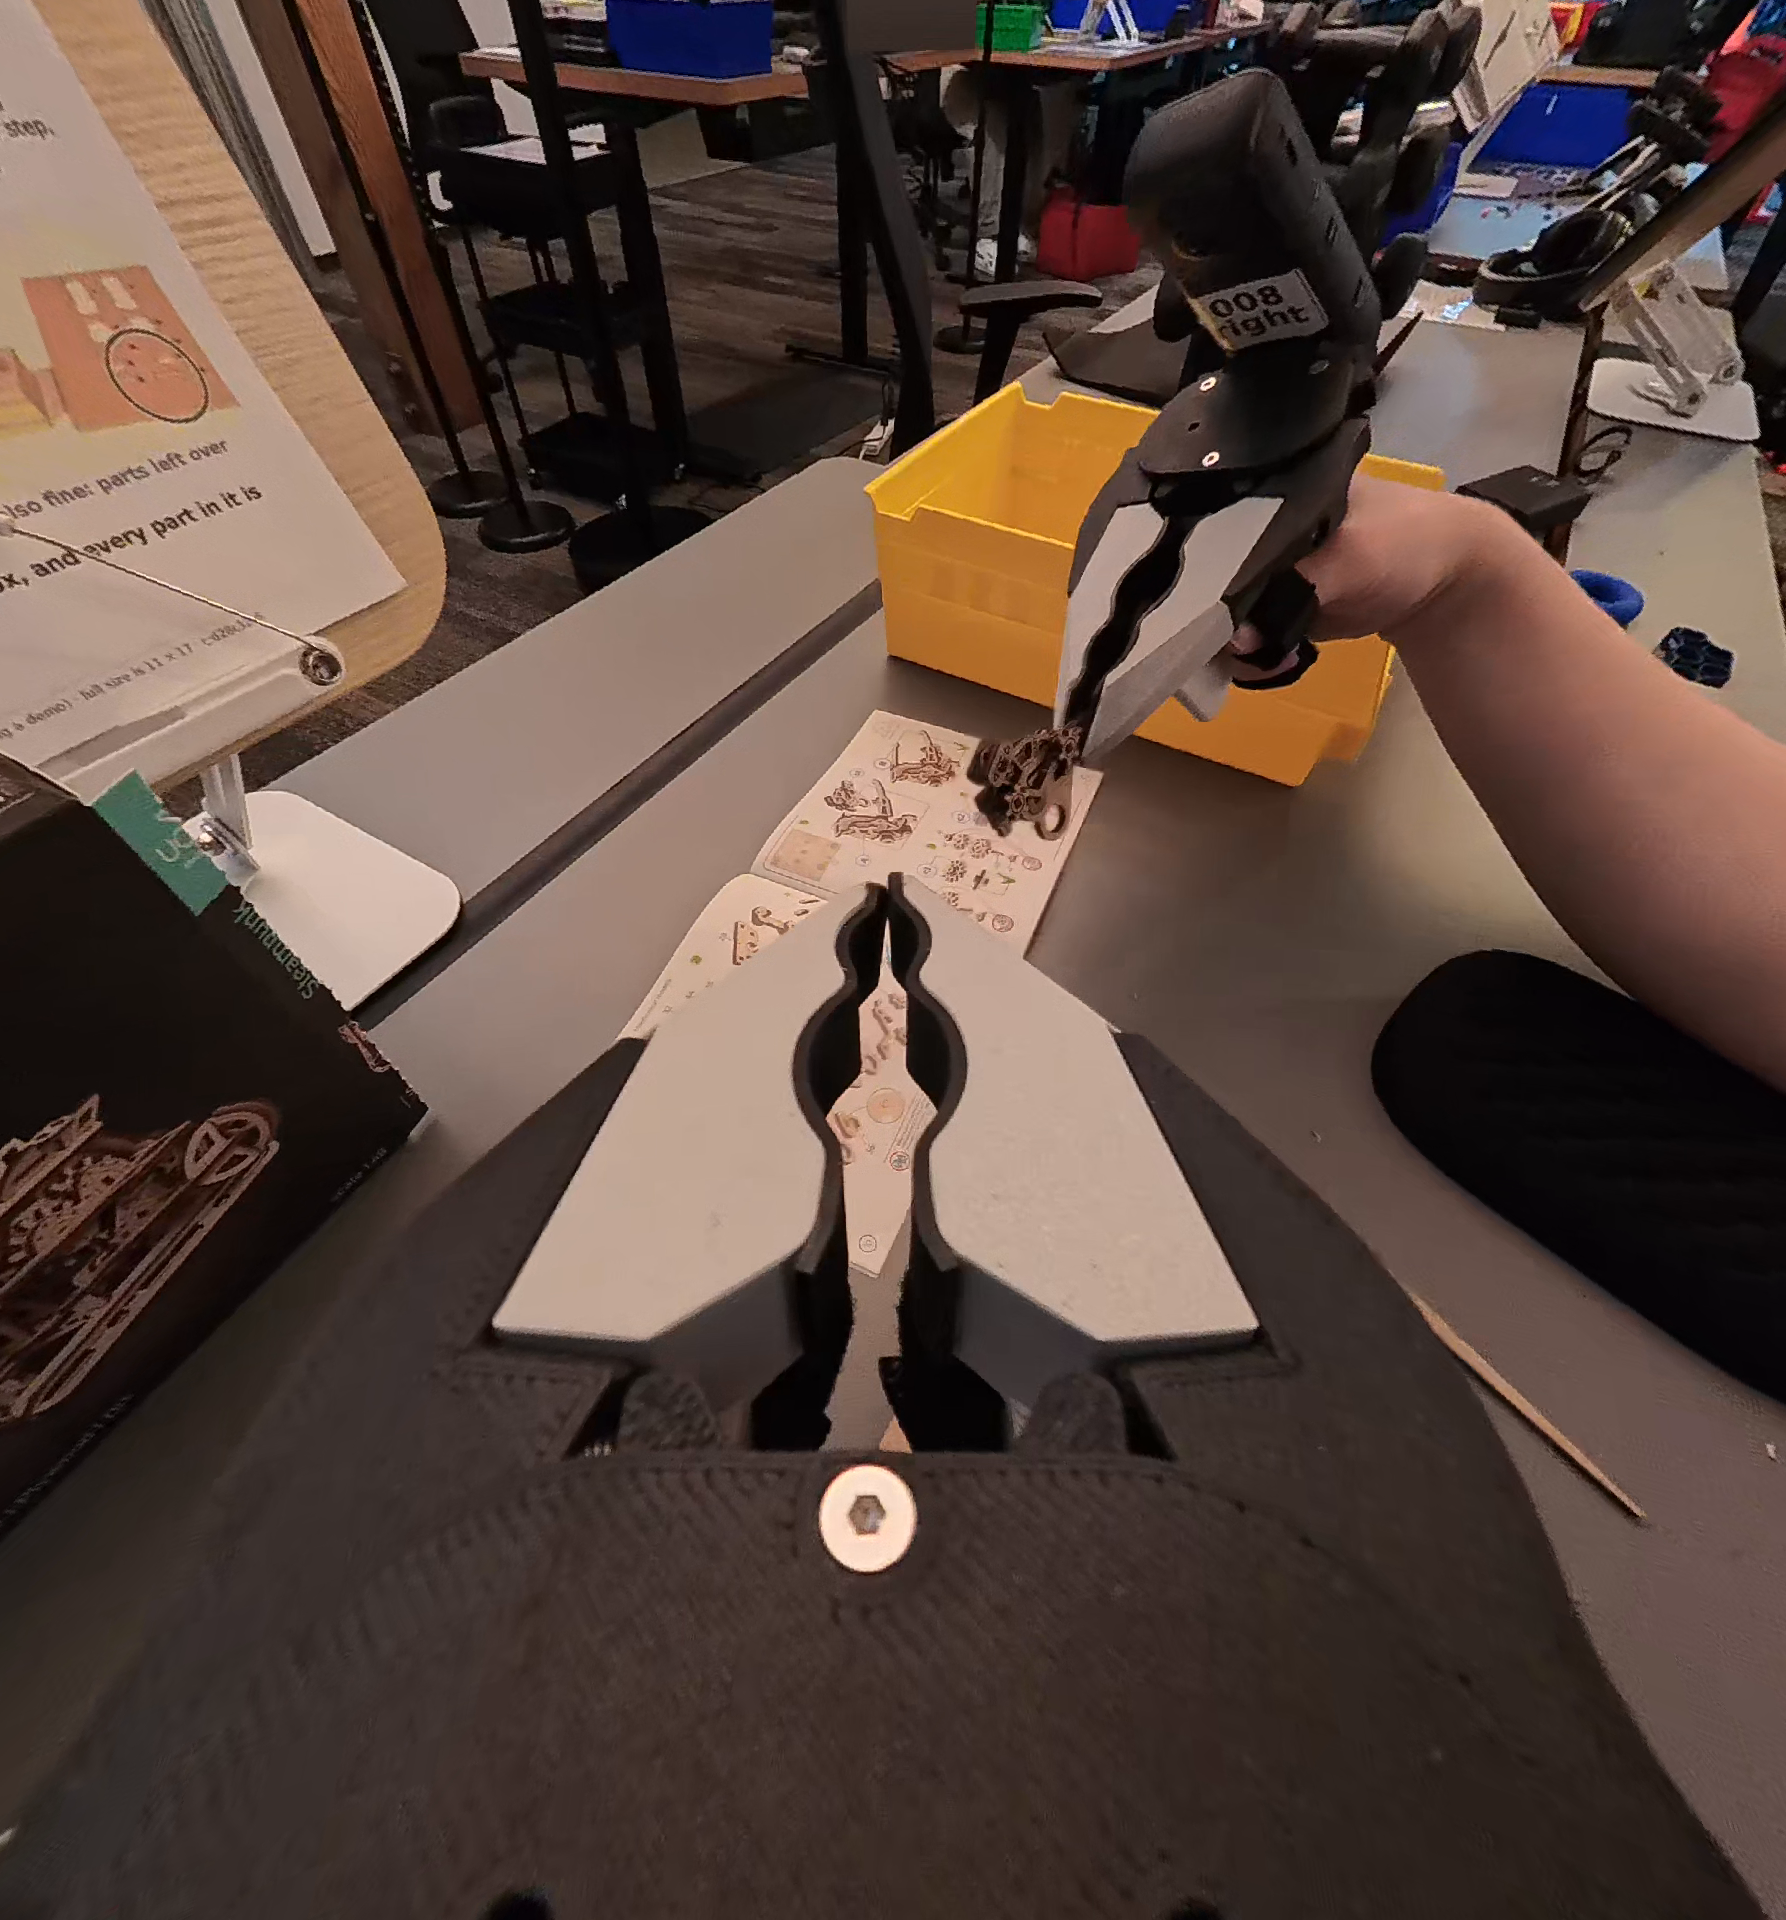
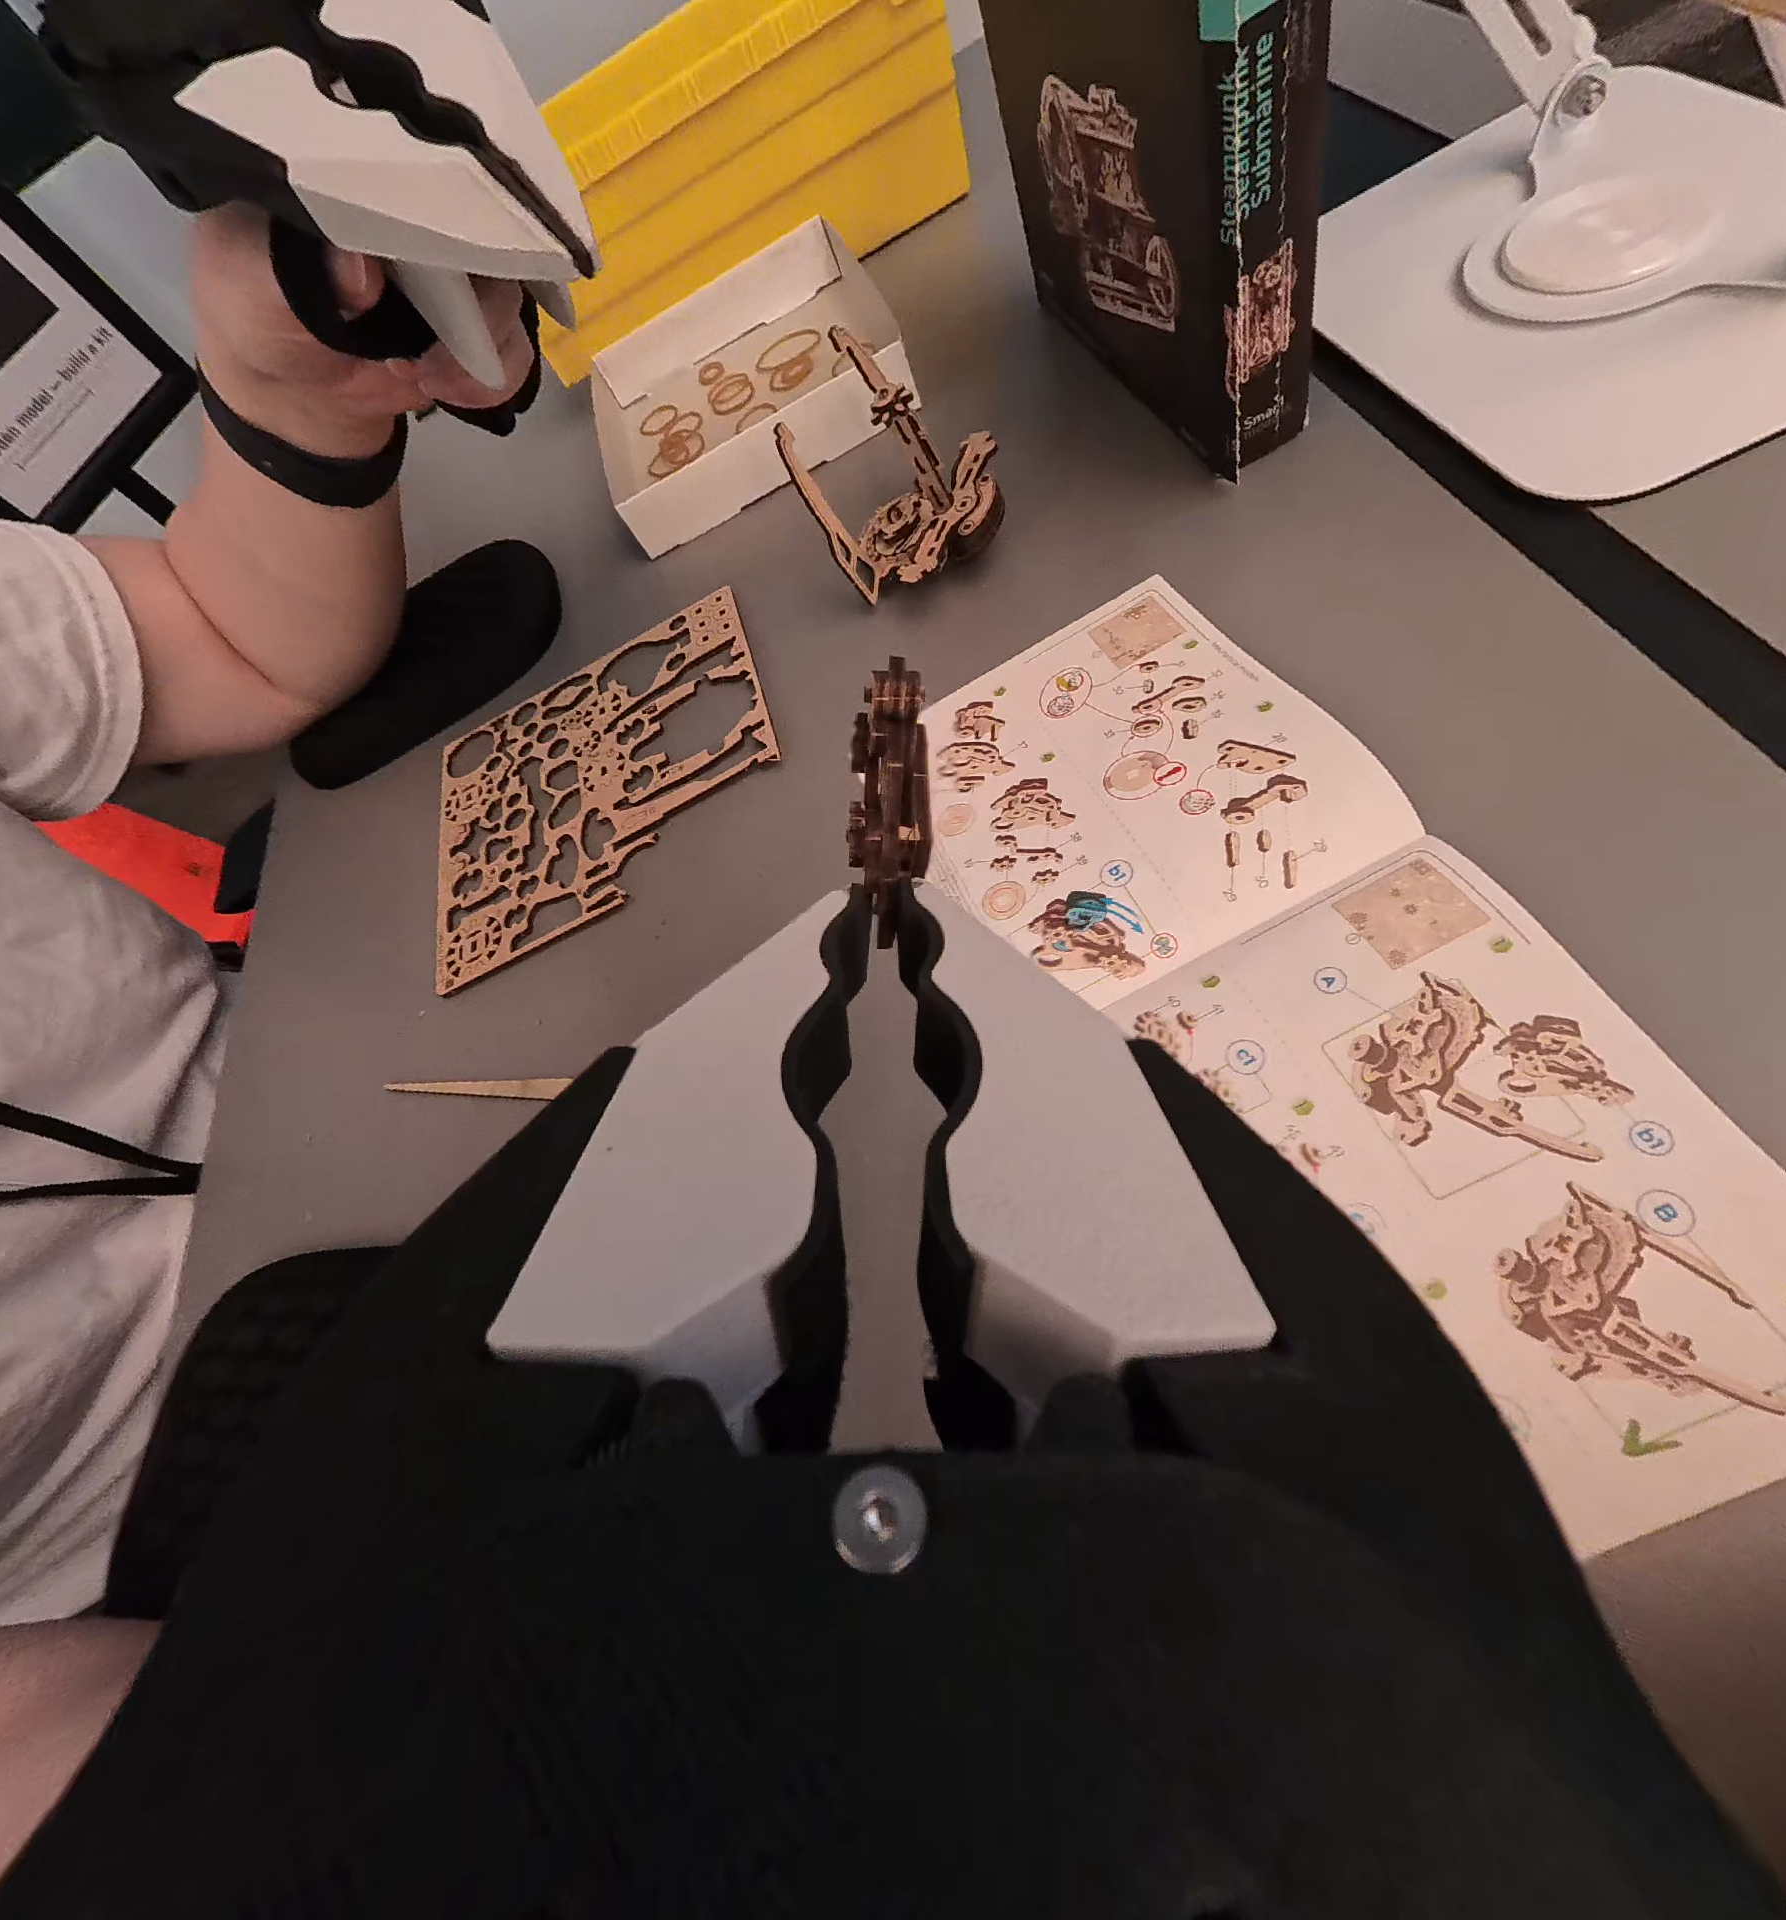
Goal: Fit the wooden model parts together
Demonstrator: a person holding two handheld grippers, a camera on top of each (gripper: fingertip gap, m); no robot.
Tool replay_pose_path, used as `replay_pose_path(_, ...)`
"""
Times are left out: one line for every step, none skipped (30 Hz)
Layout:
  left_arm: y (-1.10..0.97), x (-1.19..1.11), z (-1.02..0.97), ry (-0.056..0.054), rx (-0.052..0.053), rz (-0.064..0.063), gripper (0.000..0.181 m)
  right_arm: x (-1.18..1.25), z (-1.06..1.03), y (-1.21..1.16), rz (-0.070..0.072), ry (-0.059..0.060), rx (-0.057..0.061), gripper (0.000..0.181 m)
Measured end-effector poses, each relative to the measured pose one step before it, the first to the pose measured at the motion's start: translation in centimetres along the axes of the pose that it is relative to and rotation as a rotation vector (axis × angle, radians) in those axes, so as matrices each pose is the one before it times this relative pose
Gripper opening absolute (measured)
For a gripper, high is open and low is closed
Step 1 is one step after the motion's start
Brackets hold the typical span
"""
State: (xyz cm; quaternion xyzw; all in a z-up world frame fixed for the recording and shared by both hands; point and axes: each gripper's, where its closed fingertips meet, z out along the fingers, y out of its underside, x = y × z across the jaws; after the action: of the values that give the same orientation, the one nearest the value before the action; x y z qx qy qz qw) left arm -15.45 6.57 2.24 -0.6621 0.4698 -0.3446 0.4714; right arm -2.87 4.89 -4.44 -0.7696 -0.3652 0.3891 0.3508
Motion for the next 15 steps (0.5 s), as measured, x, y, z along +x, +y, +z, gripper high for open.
replay_pose_path(-0.056,0.036,-0.042,0.0029,0.0023,-0.0061,0.0,-0.217,-0.165,-0.054,0.0057,-0.0074,0.0016,0.004)
replay_pose_path(-0.068,0.057,-0.041,0.0038,0.0033,-0.0046,0.0,-0.184,-0.196,-0.07,-0.0019,-0.0045,0.0039,0.004)
replay_pose_path(-0.07,0.107,-0.03,0.0066,0.0032,-0.0025,0.0,-0.13,-0.195,-0.064,-0.0016,-0.0027,0.0054,0.004)
replay_pose_path(-0.023,0.102,-0.029,0.0063,0.001,-0.0019,0.0,-0.144,-0.175,-0.015,0.0047,-0.007,0.0039,0.004)
replay_pose_path(-0.008,0.037,-0.019,0.0022,-0.0006,-0.0013,0.0,-0.134,-0.144,-0.011,0.0061,-0.0095,0.0041,0.004)
replay_pose_path(0.029,-0.032,-0.012,-0.0011,-0.0013,0.0005,0.0,-0.11,-0.115,-0.056,0.0021,-0.0082,0.0078,0.004)
replay_pose_path(0.032,-0.011,0.0,-0.0002,-0.0009,0.0011,0.0,-0.063,-0.095,-0.038,0.0022,-0.006,0.0054,0.004)
replay_pose_path(0.02,0.004,0.01,0.0018,-0.0003,0.0001,0.0,-0.074,-0.058,-0.02,0.0038,-0.0053,0.0034,0.004)
replay_pose_path(0.031,0.008,0.014,0.002,-0.0013,-0.0009,0.0,-0.087,-0.034,0.005,0.0029,-0.0048,-0.0001,0.004)
replay_pose_path(0.051,-0.013,0.014,0.0014,-0.0022,-0.0005,0.0,-0.055,-0.016,0.015,-0.0014,-0.0015,-0.0021,0.004)
replay_pose_path(0.041,-0.01,0.007,0.0009,-0.0019,0.0008,0.0,-0.029,-0.01,0.002,-0.0038,0.0009,-0.0013,0.004)
replay_pose_path(0.017,-0.042,-0.014,-0.0017,-0.0011,0.0008,0.0,-0.015,0.008,0.03,0.0002,-0.0001,-0.0027,0.004)
replay_pose_path(-0.003,-0.063,-0.033,-0.0023,0.0002,-0.0001,0.0,0.068,0.009,0.107,0.0102,0.0006,-0.0061,0.004)
replay_pose_path(-0.045,-0.026,-0.035,0.0,0.002,-0.0011,0.0,0.142,0.017,0.17,0.0142,0.0036,-0.0084,0.004)
replay_pose_path(-0.041,-0.021,-0.044,0.0004,0.0028,-0.0019,0.0,0.217,0.022,0.162,0.0123,0.0075,-0.0073,0.004)
